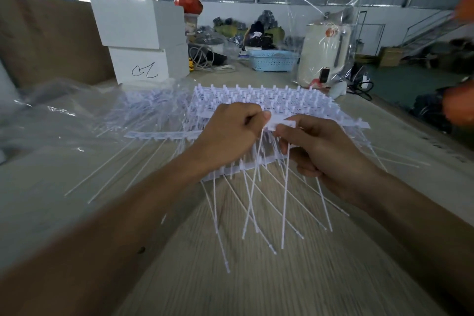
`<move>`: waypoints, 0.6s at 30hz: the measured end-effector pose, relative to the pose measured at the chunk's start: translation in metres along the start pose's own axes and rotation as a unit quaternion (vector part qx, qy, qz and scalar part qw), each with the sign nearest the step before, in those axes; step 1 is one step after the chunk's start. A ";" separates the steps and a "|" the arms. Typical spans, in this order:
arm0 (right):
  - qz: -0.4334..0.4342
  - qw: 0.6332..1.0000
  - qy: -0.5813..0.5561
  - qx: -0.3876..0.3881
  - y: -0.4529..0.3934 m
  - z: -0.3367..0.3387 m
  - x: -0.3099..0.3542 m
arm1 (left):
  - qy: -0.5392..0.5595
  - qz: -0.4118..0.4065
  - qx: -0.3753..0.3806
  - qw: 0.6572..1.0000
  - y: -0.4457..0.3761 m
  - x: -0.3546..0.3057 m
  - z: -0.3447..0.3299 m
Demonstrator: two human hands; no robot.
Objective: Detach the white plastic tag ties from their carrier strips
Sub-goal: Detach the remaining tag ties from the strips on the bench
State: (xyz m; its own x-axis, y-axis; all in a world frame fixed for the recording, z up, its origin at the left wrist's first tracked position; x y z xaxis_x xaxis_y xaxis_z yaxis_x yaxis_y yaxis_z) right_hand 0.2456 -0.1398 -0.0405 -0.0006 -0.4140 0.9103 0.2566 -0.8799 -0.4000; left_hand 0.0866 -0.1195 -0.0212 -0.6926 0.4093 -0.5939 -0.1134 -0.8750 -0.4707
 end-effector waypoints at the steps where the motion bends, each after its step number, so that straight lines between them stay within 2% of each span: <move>1: 0.016 1.000 0.011 0.006 0.001 -0.001 0.003 | 0.018 0.007 0.006 1.000 0.000 0.001 0.001; 4: 0.086 0.993 0.075 0.019 0.001 -0.004 0.015 | 0.126 0.046 0.048 0.990 0.000 0.006 0.002; 7: 0.171 0.964 0.199 0.040 0.002 -0.005 0.030 | 0.222 0.083 0.063 0.969 -0.002 0.008 0.001; 8: 0.197 0.945 0.256 0.045 0.003 -0.005 0.033 | 0.244 0.095 0.065 0.963 -0.003 0.009 0.001; 10: 0.259 0.878 0.400 0.049 0.006 -0.008 0.041 | 0.278 0.112 0.079 0.951 -0.002 0.009 -0.001; 11: 0.285 0.844 0.451 0.049 0.008 -0.010 0.044 | 0.290 0.115 0.087 0.946 -0.002 0.009 -0.002; 12: 0.298 0.827 0.474 0.051 0.009 -0.012 0.046 | 0.299 0.114 0.094 0.943 -0.002 0.008 -0.002; 18: 0.288 0.834 0.465 0.068 0.010 -0.015 0.052 | 0.246 0.068 0.186 0.949 -0.002 0.002 0.012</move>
State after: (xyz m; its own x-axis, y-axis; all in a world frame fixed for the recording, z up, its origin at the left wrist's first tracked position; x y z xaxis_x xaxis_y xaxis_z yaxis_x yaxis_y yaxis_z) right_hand 0.2337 -0.1734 0.0011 -0.5731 -0.8166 0.0694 0.5804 -0.4642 -0.6690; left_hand 0.0765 -0.1199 -0.0135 -0.3121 0.2774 -0.9086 -0.3535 -0.9216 -0.1600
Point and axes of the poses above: each hand's wrist, its own y-axis away from the middle knuckle, its own z-axis out of the back of the hand, x = y × z, the point moved 5 cm from there along -y, towards the middle knuckle, and after that the axes turned 10 degrees about z, right-handed, at the moved point
